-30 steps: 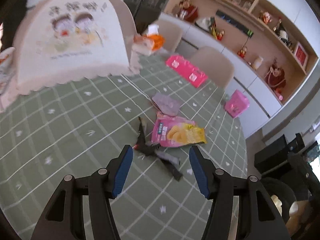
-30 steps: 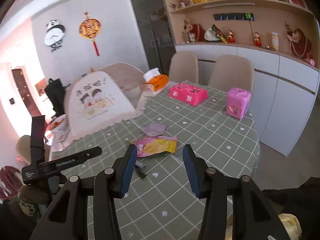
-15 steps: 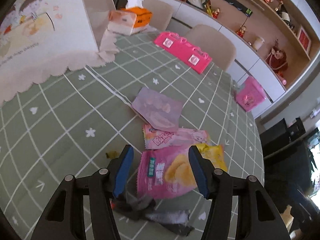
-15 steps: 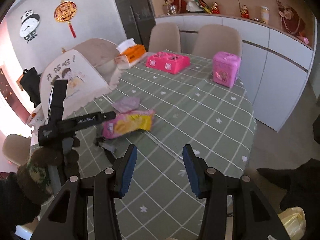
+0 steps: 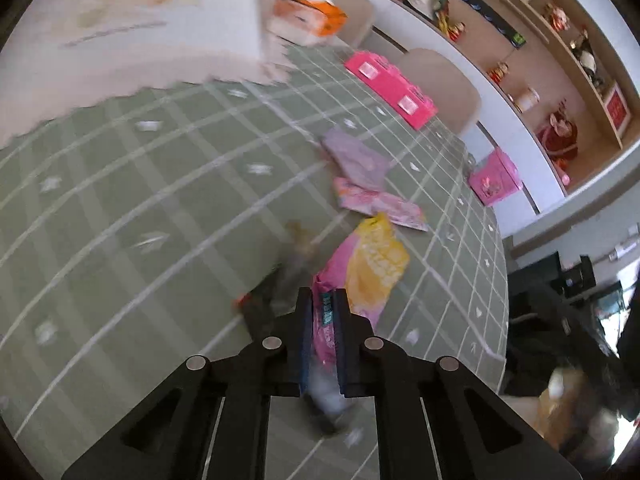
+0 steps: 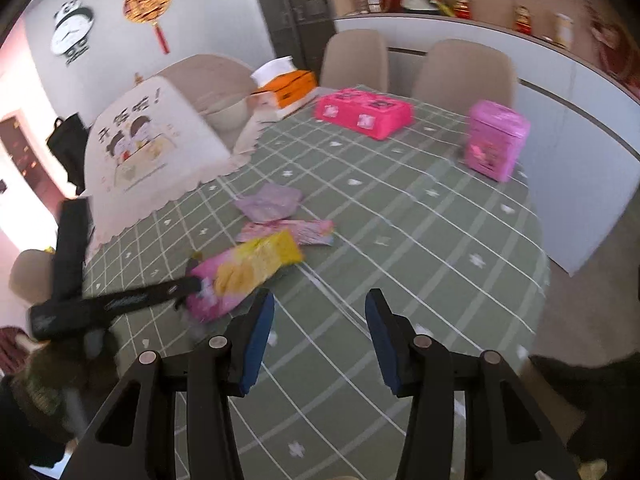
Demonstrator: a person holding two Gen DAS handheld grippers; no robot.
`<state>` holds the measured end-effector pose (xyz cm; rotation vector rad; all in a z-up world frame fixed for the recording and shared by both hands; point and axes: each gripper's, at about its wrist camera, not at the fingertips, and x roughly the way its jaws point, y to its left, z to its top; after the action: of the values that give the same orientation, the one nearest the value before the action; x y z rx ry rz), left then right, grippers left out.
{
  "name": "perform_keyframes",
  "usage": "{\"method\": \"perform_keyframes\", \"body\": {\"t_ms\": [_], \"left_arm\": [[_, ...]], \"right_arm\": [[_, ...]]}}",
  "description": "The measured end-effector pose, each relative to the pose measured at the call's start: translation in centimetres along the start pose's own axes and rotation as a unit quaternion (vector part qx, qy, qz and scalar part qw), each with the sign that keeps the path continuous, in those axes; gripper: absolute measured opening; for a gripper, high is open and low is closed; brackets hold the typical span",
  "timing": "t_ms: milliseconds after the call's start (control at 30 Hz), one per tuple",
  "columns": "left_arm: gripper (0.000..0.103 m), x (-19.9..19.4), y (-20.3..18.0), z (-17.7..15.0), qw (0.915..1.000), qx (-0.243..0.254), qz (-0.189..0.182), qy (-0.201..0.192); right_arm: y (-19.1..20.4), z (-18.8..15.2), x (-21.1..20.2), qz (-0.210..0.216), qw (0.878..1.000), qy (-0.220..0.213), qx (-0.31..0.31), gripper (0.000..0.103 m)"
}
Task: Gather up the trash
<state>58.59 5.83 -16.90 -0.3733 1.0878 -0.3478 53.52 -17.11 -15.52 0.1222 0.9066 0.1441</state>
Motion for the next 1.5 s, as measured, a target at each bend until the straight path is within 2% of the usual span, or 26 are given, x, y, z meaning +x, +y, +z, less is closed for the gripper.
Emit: {"method": "perform_keyframes", "body": {"t_ms": [200,300,500,600,700,767,800,833,933,1067,1200,1267,1300,1333,1400,1500], "left_arm": [[0.010,-4.3,5.0,-0.9,0.9974,-0.051,0.037,-0.034],[0.010,-5.0,6.8,-1.0,0.9955,-0.076,0.039,-0.041],[0.010,-5.5,8.9,-1.2,0.9947,-0.090,0.027,-0.042],[0.011,-5.8,9.4,-1.2,0.9942,-0.086,0.041,-0.051],[0.011,-5.8,10.1,-1.3,0.9929,-0.096,0.049,-0.051],[0.011,-5.8,10.3,-1.3,0.9925,-0.100,0.050,-0.050],[0.011,-5.7,10.4,-1.3,0.9925,-0.100,0.051,-0.049],[0.011,-5.7,10.3,-1.3,0.9926,-0.099,0.051,-0.049],[0.011,-5.4,10.0,-1.3,0.9928,-0.101,0.044,-0.046],[0.011,-5.0,9.1,-1.5,0.9939,-0.100,0.028,-0.039],[0.011,-4.8,8.1,-1.9,0.9949,-0.092,0.019,-0.036],[0.011,-4.8,8.0,-2.1,0.9948,-0.095,0.015,-0.034],[0.012,-4.7,8.0,-2.1,0.9947,-0.096,0.014,-0.033],[0.012,-4.7,8.0,-2.1,0.9946,-0.097,0.015,-0.034],[0.012,-5.0,8.1,-2.1,0.9946,-0.096,0.016,-0.035],[0.012,-5.4,8.8,-2.1,0.9945,-0.096,0.018,-0.037]], "right_arm": [[3.0,3.2,5.5,0.019,0.998,-0.017,-0.054,0.045],[3.3,4.7,8.6,0.007,0.998,-0.022,-0.053,0.045],[2.8,7.0,15.0,-0.003,0.999,0.007,-0.053,0.045],[2.3,7.9,17.3,-0.011,0.998,0.020,-0.056,0.044],[1.4,8.5,18.8,-0.002,0.999,0.033,-0.042,0.044],[1.1,8.6,19.0,0.011,0.999,0.032,-0.034,0.034],[1.1,8.7,18.9,0.023,0.998,0.036,-0.035,0.017],[1.4,8.5,18.8,0.031,0.998,0.040,-0.040,0.010],[3.0,7.6,18.0,0.047,0.995,0.048,-0.068,0.008],[5.6,4.8,15.6,0.072,0.989,0.074,-0.110,0.006],[6.9,2.8,13.0,0.099,0.985,0.084,-0.116,0.006],[6.7,2.8,11.8,0.095,0.988,0.061,-0.104,0.007],[6.5,3.2,11.6,0.089,0.991,0.049,-0.090,0.012],[6.3,3.5,11.8,0.081,0.993,0.044,-0.079,0.031],[5.9,4.3,12.4,0.072,0.996,0.032,-0.049,0.055],[6.0,5.3,14.1,0.068,0.997,0.024,-0.026,0.055]]}}
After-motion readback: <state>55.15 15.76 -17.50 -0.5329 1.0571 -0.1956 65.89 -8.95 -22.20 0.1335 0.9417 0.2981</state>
